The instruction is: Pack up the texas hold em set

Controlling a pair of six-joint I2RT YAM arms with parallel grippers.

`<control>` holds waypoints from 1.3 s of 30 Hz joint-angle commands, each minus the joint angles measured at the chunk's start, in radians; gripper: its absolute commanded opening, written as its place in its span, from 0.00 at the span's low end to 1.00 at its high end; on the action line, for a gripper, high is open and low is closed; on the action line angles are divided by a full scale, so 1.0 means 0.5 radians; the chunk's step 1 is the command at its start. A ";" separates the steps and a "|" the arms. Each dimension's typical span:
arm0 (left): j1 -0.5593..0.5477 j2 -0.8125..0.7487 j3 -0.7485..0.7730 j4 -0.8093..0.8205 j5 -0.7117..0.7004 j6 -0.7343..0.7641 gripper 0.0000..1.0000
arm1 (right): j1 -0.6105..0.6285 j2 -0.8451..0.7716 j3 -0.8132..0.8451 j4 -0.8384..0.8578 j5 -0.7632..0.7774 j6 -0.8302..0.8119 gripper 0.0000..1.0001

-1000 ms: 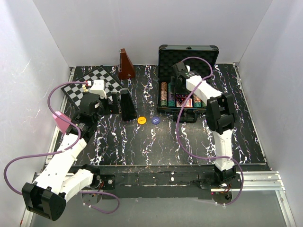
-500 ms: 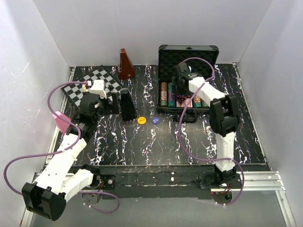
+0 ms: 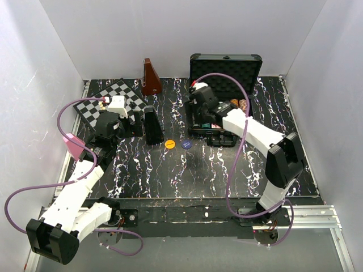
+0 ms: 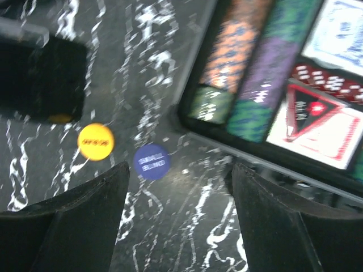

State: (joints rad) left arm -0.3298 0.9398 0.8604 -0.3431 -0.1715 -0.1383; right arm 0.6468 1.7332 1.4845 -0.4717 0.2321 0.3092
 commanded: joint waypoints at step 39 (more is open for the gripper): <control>-0.003 -0.042 0.003 0.014 -0.004 0.000 0.98 | 0.329 0.718 0.133 -0.176 0.042 0.247 0.64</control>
State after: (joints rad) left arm -0.3298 0.9390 0.8604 -0.3431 -0.1692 -0.1383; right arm 0.8127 2.0727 1.5253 -0.5369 0.2352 0.4171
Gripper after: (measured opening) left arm 0.981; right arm 0.642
